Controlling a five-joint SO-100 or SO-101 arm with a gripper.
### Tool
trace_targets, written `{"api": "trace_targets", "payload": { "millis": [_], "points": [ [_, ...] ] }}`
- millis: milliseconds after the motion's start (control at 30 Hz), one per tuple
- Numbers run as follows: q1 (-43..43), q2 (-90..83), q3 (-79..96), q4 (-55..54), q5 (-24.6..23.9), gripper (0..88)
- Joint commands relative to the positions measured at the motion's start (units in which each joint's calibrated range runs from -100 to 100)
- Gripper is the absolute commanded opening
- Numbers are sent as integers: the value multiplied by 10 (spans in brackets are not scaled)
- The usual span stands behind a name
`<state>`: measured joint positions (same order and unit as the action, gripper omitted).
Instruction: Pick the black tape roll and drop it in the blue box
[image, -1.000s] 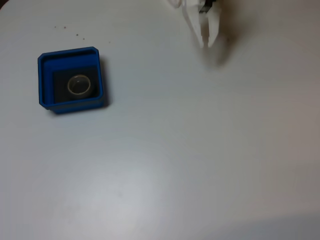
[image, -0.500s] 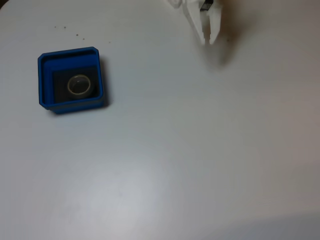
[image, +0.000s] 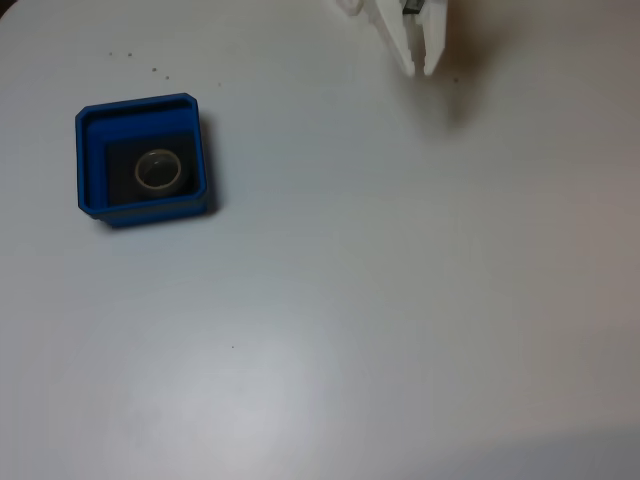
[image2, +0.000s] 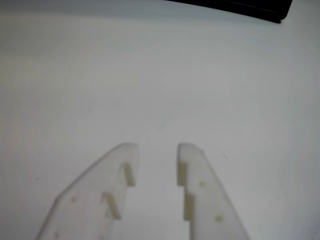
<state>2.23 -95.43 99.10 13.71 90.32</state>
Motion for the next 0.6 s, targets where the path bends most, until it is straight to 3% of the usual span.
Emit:
{"api": "trace_targets", "payload": {
  "millis": [0,567],
  "points": [
    [-2,-40,9,-13,0,16],
    [0,-34,9,-13,2,16]
  ]
}}
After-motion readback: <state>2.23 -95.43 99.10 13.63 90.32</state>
